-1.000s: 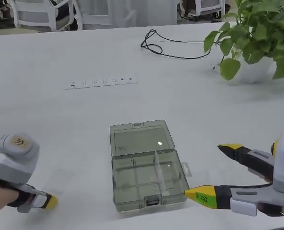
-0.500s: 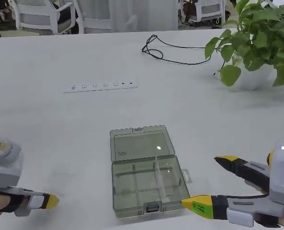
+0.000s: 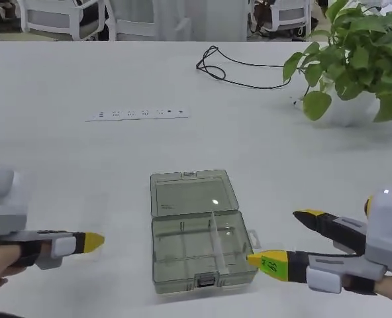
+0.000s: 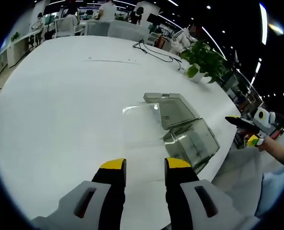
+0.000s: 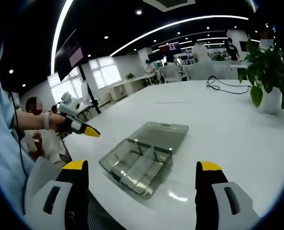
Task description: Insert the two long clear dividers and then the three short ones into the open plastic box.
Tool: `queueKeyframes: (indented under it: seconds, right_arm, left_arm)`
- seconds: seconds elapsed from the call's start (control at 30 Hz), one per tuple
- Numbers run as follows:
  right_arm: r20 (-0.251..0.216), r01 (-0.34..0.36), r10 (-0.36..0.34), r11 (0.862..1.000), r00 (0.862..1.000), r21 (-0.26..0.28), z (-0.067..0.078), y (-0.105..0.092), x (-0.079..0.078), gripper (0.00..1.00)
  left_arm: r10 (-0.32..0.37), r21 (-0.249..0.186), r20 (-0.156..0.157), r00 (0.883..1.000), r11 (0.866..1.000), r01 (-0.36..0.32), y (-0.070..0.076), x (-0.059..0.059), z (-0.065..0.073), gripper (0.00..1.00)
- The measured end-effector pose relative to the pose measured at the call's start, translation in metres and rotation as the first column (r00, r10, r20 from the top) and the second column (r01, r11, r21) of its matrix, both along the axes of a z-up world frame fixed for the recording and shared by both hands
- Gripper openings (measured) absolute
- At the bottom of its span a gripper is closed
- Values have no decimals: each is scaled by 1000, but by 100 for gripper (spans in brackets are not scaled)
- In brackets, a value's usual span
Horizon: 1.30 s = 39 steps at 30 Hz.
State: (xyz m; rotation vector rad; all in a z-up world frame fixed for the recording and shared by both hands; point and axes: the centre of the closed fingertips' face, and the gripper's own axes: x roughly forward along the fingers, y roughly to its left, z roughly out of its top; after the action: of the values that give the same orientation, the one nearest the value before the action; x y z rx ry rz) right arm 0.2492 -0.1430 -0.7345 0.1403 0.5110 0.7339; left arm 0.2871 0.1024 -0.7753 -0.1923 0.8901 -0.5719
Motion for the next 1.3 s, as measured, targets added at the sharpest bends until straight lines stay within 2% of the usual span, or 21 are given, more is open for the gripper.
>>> queueKeyframes:
  seconds: [0.13, 0.27, 0.37, 0.4, 0.5, 0.57, 0.63, 0.9, 0.93, 1.03, 1.1, 1.2, 1.3]
  right_arm:
    - [-46, 9, -9, 1000, 999, 16, -3, 4, 3, 84]
    - [-51, -6, 8, 1000, 999, 29, 2, 12, 3, 77]
    - [-58, -11, 13, 999, 998, 36, 4, 17, 5, 76]
    - [-60, -14, 17, 999, 998, 44, 5, 19, 6, 74]
    - [-80, -1, 8, 996, 997, 90, 10, 25, 11, 72]
    - [-80, 4, 7, 991, 997, 131, 17, 31, 15, 69]
    - [-79, 6, 5, 990, 997, 142, 20, 35, 18, 68]
    - [-62, -3, 12, 990, 998, 143, 29, 45, 29, 62]
    - [-49, 1, 6, 990, 999, 140, 31, 46, 31, 60]
    - [-42, 7, 0, 988, 999, 156, 36, 47, 34, 55]
    - [-49, 7, 2, 985, 999, 171, 38, 50, 36, 50]
    - [-55, 9, 1, 983, 998, 186, 41, 53, 38, 41]
    - [-42, -1, 10, 978, 999, 209, 47, 60, 39, 38]
  left_arm:
    - [-23, -34, 43, 999, 999, 25, -21, 2, 13, 30]
    - [-49, -49, 67, 997, 997, 52, -39, 3, 19, 30]
    - [-58, -61, 82, 995, 996, 63, -50, 3, 23, 30]
    - [-61, -80, 87, 994, 994, 68, -57, 4, 26, 30]
    - [-78, -87, 102, 992, 992, 87, -72, 4, 29, 30]
    - [-87, -102, 105, 991, 990, 98, -81, 3, 31, 30]
    - [-87, -120, 109, 990, 988, 100, -91, 4, 33, 30]
    - [-126, -154, 144, 982, 977, 148, -125, -2, 47, 30]
    - [-135, -155, 151, 979, 975, 158, -129, -4, 50, 30]
    - [-150, -154, 167, 974, 972, 176, -134, -6, 53, 30]
    - [-148, -168, 177, 973, 970, 178, -138, -7, 58, 30]
    - [-159, -172, 175, 972, 967, 189, -142, -10, 58, 30]
    - [-164, -171, 182, 970, 966, 195, -145, -14, 58, 30]
